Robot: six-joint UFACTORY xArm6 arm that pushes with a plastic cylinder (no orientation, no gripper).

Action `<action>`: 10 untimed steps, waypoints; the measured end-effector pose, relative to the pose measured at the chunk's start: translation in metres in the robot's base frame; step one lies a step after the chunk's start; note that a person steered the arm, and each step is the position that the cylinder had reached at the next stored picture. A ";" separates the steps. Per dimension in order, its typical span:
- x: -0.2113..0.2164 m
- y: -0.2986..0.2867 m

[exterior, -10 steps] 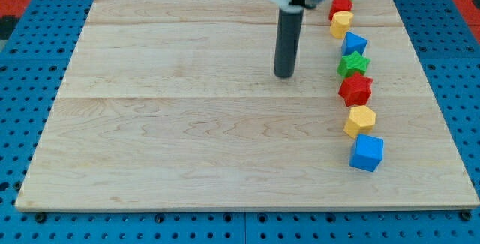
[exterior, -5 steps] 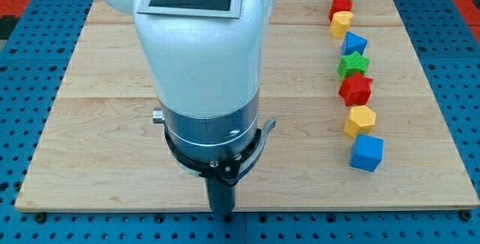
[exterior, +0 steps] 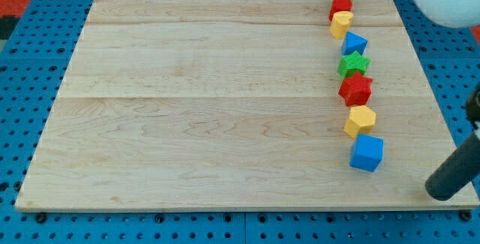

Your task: Push the red circle slightly towards left

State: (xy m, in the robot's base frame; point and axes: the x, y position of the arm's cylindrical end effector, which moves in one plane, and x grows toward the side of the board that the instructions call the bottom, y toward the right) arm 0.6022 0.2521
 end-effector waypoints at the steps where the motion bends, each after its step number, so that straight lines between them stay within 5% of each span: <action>1: -0.014 0.039; 6: -0.033 0.085; 10: -0.164 0.093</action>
State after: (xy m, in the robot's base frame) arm 0.4379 0.3448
